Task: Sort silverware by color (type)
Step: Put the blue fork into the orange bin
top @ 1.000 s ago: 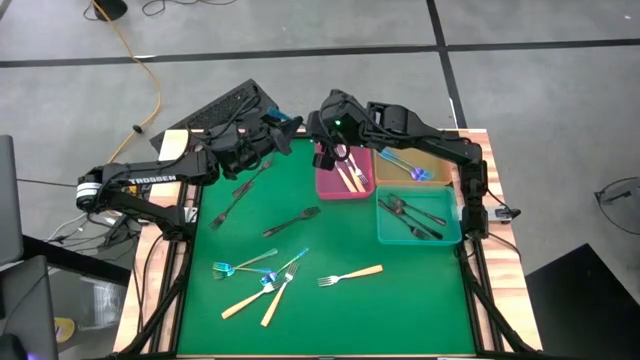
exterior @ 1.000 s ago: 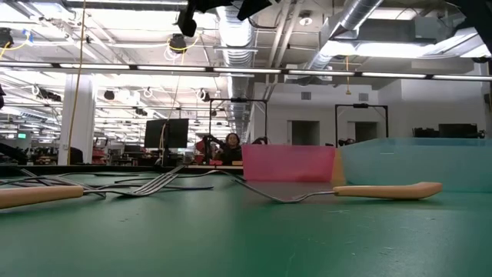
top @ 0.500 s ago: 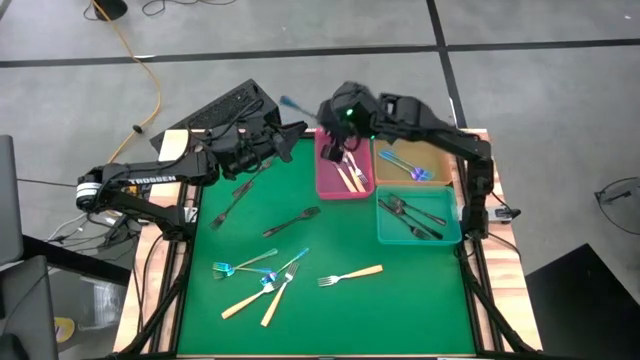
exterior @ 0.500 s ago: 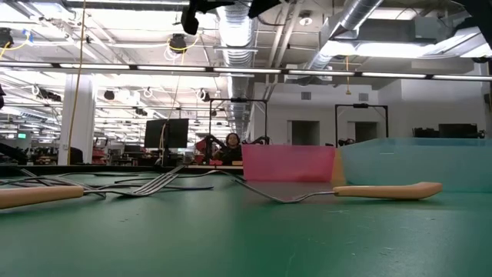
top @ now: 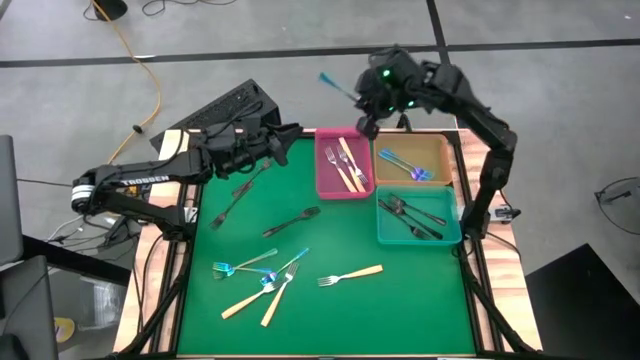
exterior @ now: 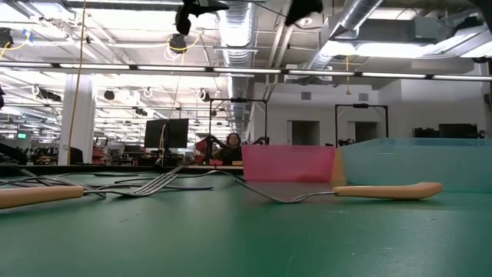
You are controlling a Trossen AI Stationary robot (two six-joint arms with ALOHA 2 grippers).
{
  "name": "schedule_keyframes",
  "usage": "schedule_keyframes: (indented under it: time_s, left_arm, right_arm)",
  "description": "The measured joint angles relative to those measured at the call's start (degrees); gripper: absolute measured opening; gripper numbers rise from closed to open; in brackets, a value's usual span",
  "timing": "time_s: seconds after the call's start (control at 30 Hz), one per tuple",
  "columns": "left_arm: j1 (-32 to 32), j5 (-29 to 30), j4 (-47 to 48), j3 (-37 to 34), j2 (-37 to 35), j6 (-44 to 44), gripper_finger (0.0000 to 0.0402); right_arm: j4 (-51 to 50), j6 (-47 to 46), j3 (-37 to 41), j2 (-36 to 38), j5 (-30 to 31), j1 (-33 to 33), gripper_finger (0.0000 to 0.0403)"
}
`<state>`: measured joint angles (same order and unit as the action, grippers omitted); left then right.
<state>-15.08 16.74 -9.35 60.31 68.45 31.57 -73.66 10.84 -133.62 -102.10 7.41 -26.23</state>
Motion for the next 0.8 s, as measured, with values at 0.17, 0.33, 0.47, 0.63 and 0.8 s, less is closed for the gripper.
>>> schedule_keyframes:
  time_s: [0.17, 0.33, 0.47, 0.63, 0.8]
  left_arm:
    - [-1.68, 0.11, 4.25, 0.0, -3.87, -2.06, 0.011]
    - [-2.84, 0.59, 8.46, 0.0, -8.2, -4.87, 0.011]
    - [-3.09, 2.6, 11.97, 0.01, -10.88, -6.75, 0.011]
    - [-3.09, 6.09, 15.35, 0.02, -12.53, -7.27, 0.011]
    - [-3.08, 6.35, 16.57, 0.02, -12.8, -8.28, 0.011]
  right_arm:
    - [-2.12, 4.22, 0.02, 3.61, 0.17, -5.53, 0.0038]
    - [-5.77, 5.6, -0.03, 6.75, -0.01, -13.25, 0.0038]
    - [-8.11, 5.74, -0.02, 7.41, -0.38, -19.08, 0.0038]
    - [-8.36, 5.46, 3.53, 7.62, -4.73, -24.12, 0.0038]
    - [-4.53, 4.94, 17.31, 11.66, -6.2, -25.73, 0.0038]
